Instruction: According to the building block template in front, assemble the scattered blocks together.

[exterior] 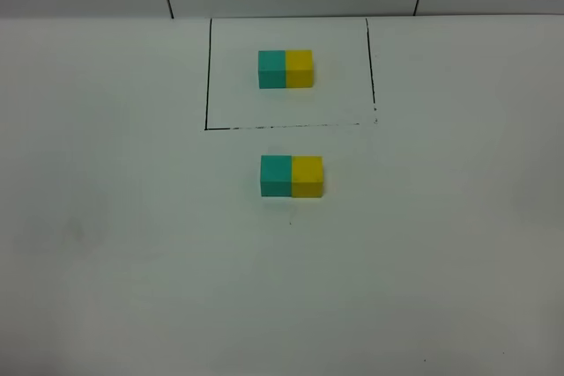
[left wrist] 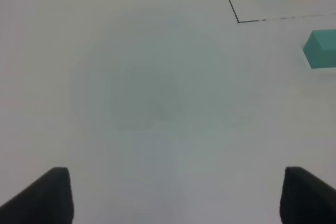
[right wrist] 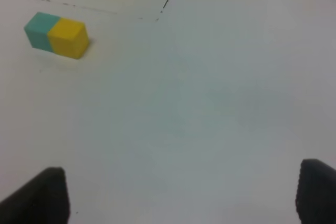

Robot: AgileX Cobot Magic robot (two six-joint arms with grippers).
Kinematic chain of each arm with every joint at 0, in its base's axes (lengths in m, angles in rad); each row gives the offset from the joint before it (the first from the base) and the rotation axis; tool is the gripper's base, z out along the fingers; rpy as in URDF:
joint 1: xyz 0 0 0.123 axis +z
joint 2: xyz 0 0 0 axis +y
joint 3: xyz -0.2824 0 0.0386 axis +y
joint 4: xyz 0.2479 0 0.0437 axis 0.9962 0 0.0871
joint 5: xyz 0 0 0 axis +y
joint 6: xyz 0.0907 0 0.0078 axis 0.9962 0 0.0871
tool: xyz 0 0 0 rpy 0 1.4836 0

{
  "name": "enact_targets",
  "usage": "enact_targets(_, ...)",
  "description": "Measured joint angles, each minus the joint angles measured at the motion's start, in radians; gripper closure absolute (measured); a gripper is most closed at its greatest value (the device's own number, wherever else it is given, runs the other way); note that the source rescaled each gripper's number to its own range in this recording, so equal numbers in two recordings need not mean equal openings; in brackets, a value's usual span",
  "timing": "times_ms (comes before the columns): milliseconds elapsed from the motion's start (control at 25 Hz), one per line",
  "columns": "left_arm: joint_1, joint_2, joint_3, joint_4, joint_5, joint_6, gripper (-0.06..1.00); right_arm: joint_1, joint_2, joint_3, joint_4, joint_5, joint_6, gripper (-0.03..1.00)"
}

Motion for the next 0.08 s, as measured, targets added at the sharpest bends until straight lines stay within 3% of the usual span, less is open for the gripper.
enact_targets(80,0.0,0.0,0.0,0.0,0.0,0.0,-0.01,0.0,0.0,0.0,0.0,0.0,0.0,0.21)
